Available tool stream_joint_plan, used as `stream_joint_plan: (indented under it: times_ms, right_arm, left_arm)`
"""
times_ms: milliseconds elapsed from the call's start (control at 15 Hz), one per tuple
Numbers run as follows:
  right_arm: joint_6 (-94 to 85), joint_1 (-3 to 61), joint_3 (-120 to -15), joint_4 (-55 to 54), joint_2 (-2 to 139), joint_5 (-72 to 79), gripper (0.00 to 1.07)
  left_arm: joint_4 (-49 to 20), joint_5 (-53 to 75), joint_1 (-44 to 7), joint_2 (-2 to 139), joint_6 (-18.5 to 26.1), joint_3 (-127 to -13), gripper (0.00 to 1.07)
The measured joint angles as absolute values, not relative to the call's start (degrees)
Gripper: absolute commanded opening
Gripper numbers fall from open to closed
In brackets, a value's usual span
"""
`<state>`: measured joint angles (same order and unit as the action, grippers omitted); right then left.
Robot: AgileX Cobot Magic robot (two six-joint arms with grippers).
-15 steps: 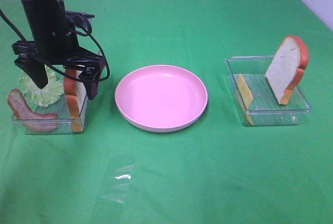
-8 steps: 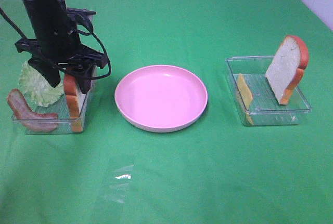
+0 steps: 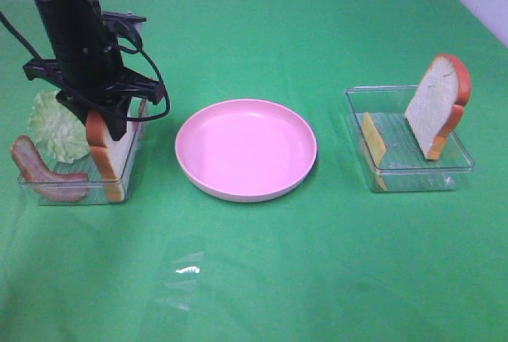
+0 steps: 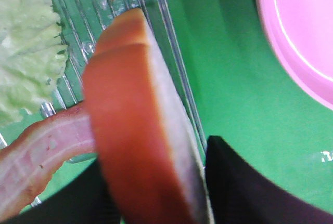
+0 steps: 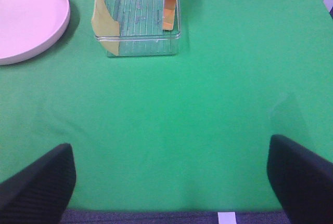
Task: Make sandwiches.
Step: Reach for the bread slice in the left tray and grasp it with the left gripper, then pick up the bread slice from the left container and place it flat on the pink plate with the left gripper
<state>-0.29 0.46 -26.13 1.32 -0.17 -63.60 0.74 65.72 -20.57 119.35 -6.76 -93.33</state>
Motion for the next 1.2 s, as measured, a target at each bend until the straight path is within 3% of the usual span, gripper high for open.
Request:
stream_joint_plan:
  times_ms: [667, 1067, 1200]
  right_arm:
    - [-0.3, 0.5, -26.1, 1.3, -0.2, -63.6, 0.96]
    - [-0.3, 0.5, -26.1, 1.3, -0.2, -63.6, 0.96]
    - [-0.3, 0.5, -26.1, 1.3, -0.2, -63.6, 0.96]
  left_arm:
    - [0.9, 68.1, -20.6, 117.8, -7.6, -93.3, 0.0]
    - [3.3, 69.6, -20.6, 107.5, -9.6, -96.5, 0.0]
    - [-1.5, 69.7, -20.6, 104.6, -9.3, -101.7, 0.0]
